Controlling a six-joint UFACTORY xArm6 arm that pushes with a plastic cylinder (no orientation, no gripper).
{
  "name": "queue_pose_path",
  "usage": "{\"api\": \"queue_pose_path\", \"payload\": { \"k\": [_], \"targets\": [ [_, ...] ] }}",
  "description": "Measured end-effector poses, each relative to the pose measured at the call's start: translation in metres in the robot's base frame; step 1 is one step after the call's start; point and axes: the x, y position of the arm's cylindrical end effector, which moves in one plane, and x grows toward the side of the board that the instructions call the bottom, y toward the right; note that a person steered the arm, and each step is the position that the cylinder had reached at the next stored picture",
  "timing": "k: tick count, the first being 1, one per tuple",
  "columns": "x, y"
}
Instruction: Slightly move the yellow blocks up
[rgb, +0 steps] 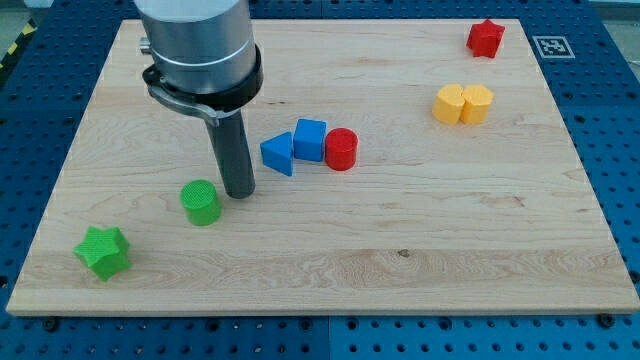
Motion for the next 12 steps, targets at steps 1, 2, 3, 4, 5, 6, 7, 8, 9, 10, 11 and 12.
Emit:
{"api": "queue_pose_path", "payload": {
  "k": [1,2,3,4,5,6,7,8,9,10,11,12],
  "targets": [
    [0.006,-0.001],
    [0.007,0.001],
    [0.007,0.035],
    [0.007,0.102],
    [0.007,0.177],
    [-0.015,0.233],
    [-0.048,0.283],
    [-0.061,0.316],
    [-0.086,0.313],
    [-0.107,0.306],
    [-0.109,0.306],
    [-0.105,0.299]
  ]
}}
